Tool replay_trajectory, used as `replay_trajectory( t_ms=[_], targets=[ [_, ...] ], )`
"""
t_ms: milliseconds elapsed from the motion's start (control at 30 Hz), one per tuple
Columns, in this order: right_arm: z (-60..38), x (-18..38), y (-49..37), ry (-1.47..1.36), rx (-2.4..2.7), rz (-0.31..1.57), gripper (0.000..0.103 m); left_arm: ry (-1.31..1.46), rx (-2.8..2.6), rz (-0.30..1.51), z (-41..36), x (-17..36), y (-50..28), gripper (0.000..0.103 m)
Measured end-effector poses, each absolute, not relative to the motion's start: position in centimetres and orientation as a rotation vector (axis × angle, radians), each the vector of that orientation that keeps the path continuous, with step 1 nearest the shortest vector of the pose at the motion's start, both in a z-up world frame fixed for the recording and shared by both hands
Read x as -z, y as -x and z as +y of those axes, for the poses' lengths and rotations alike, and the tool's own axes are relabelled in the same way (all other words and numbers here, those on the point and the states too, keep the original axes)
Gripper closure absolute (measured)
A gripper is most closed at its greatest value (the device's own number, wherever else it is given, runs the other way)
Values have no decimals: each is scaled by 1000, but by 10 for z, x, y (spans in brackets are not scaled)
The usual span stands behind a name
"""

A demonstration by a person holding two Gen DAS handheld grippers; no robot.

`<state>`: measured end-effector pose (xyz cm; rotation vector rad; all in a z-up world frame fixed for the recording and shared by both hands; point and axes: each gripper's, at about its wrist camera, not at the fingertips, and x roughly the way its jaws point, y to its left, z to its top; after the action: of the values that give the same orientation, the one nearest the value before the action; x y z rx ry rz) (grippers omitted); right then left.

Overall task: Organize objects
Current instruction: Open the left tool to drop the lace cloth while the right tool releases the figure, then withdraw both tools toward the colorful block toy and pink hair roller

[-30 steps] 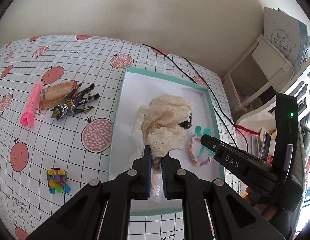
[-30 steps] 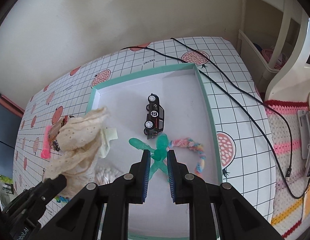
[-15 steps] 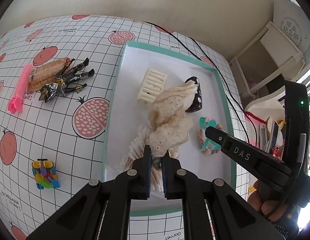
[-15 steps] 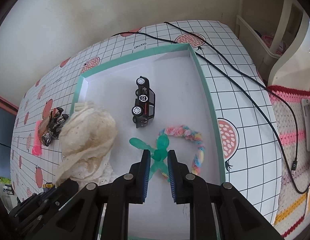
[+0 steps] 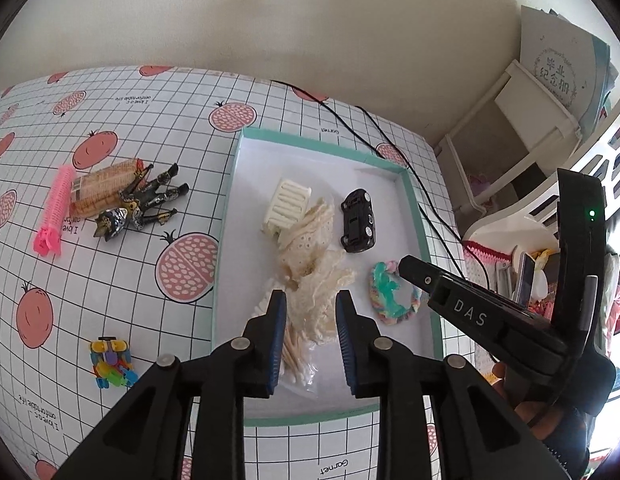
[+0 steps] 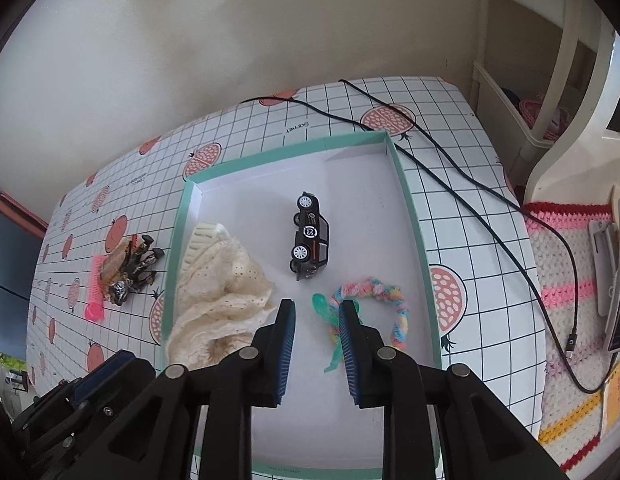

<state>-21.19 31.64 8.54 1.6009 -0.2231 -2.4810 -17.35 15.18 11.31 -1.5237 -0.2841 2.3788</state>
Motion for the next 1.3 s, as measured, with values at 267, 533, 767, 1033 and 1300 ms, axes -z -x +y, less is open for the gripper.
replay_trajectory(
  t_ms=[267,533,767,1033,1300],
  targets=[
    [311,-95,211,-1560,2490,-205,75,1505,-2493,-290,132,-120,177,54],
    [309,-92,211,-1534,2506,-186,32,1507,-2612,-289,116,-118,181,26],
    [307,-91,211,-1522,2506,-183,9,1491,-2690,-299,104,-117,183,9],
    [307,-90,211,-1525,2507,-183,0,1454,-2771,-265,99,-118,182,0],
    [307,-92,211,-1517,2515,-183,0,1439,-2785,-263,93,-121,183,0]
  ],
)
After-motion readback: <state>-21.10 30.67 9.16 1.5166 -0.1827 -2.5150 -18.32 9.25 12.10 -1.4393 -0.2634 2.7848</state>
